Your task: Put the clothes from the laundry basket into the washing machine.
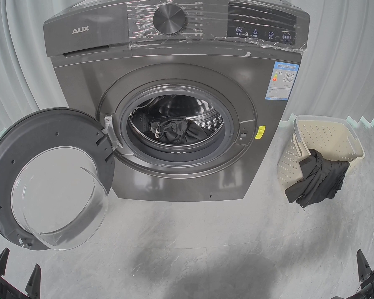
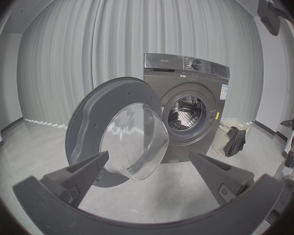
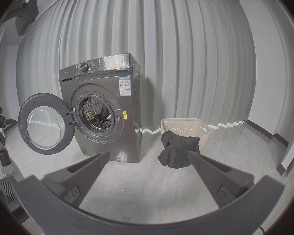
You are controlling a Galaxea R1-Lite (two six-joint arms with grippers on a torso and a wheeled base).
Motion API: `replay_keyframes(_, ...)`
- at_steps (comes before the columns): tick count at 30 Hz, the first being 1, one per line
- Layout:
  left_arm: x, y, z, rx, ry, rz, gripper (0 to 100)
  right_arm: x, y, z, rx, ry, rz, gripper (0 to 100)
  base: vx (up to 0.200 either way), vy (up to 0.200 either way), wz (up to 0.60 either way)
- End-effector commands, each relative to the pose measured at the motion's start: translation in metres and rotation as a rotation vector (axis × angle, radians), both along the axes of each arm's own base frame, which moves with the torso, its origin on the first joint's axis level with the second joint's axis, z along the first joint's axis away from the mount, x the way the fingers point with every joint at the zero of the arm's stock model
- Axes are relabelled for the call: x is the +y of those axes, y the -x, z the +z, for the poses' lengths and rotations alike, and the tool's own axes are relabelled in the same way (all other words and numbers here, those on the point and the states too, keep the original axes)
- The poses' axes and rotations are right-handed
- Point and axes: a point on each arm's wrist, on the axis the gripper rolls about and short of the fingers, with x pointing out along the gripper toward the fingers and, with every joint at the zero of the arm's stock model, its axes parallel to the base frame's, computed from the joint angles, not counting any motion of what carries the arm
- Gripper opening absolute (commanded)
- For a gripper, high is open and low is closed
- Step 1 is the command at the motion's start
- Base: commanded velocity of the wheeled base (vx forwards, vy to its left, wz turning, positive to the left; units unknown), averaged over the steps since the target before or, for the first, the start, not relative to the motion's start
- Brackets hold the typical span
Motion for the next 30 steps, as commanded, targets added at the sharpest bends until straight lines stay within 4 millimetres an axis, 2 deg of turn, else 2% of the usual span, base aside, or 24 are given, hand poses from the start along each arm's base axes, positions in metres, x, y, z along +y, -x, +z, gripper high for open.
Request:
replay_keyframes(1,0.0000,-0.0001,-0.0044,0.002,-0.003,0.000,100,0.0000,-0.0003,-0.0047,0.004,0.001,0.001,100,0.000,-0.200,0.00)
replay_keyframes(22,0.0000,-0.0001,-0.0044,0.002,0.005,0.000,100,0.0000,-0.0003,-0.0047,0.004,0.001,0.001,100,0.000,-0.200,0.00)
replay_keyframes(30,0.0000,-0.0001,-0.0044,0.002,0.005,-0.002,100,0.0000,-0.0003,-0.0047,0.004,0.001,0.001,100,0.000,0.000,0.00)
